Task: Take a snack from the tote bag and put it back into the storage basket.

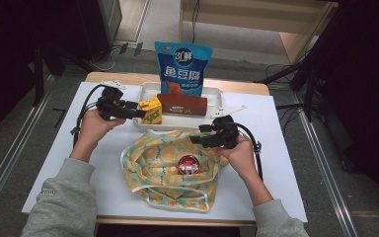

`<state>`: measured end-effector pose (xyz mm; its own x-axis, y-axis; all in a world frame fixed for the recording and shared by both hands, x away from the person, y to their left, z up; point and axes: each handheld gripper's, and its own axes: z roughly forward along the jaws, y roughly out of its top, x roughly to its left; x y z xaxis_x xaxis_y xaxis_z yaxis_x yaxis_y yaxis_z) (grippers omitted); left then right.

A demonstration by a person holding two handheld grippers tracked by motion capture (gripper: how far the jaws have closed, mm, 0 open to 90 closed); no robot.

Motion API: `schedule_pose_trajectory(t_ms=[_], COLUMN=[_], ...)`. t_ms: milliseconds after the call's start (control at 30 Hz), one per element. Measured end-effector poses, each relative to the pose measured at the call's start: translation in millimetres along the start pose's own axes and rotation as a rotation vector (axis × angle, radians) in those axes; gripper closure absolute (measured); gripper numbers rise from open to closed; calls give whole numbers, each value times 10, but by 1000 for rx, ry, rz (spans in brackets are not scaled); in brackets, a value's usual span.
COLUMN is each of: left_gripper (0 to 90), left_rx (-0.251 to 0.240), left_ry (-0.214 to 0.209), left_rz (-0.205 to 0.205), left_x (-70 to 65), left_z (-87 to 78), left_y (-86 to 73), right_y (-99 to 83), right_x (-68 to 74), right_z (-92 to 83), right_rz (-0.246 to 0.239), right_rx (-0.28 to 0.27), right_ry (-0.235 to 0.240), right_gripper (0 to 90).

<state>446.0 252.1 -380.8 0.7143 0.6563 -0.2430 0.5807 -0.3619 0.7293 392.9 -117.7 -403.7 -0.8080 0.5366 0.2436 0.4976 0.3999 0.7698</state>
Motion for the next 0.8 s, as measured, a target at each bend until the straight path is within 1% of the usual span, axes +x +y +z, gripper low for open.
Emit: schedule_pose_trajectory(t_ms=[100, 167, 200, 267, 300, 367, 467, 533, 567, 600, 667, 733, 767, 800], left_gripper=[394, 411, 421, 429, 447, 472, 551, 606, 639, 654, 726, 775, 814, 834], left_rx=[6, 10, 10, 22, 29, 31, 31, 24, 20, 20, 17, 11, 14, 19], left_ry=[-4, -15, -11, -18, -24, -21, -21, -47, -57, -62, -73, -79, -78, -69], left_rz=[2, -7, -8, -30, -45, -49, -47, -64, -72, -80, -72, -66, -55, -45], left_x=[-11, -21, -29, -43, -51, -69, -100, -113, -113, -113, -119, -141, -148, -168], left_z=[-14, -24, -26, -21, -16, -4, 9, 20, 24, 27, 32, 44, 51, 66], left_y=[-21, -34, -39, -57, -64, -79, -100, -107, -111, -114, -122, -122, -120, -119], right_y=[9, 14, 17, 20, 21, 25, 30, 27, 26, 25, 27, 30, 31, 31], right_x=[2, 8, 8, 6, 3, 3, 7, 2, 0, -2, -1, 2, 5, 4], right_z=[6, 5, 5, 6, 7, 8, 6, 8, 9, 9, 5, -1, -2, -3], right_rz=[-1, 1, 0, 0, -2, -5, -6, -5, -5, -4, -3, -5, -3, -3], right_rx=[4, 4, 4, 4, 2, -1, -2, 0, 2, 2, -3, -8, -8, -8], right_ry=[2, 2, 2, 4, 4, 6, 7, 7, 5, 4, 8, 12, 12, 12], right_gripper=[374, 374, 374, 374, 374, 374, 374, 374, 374, 374, 374, 375, 375, 375])
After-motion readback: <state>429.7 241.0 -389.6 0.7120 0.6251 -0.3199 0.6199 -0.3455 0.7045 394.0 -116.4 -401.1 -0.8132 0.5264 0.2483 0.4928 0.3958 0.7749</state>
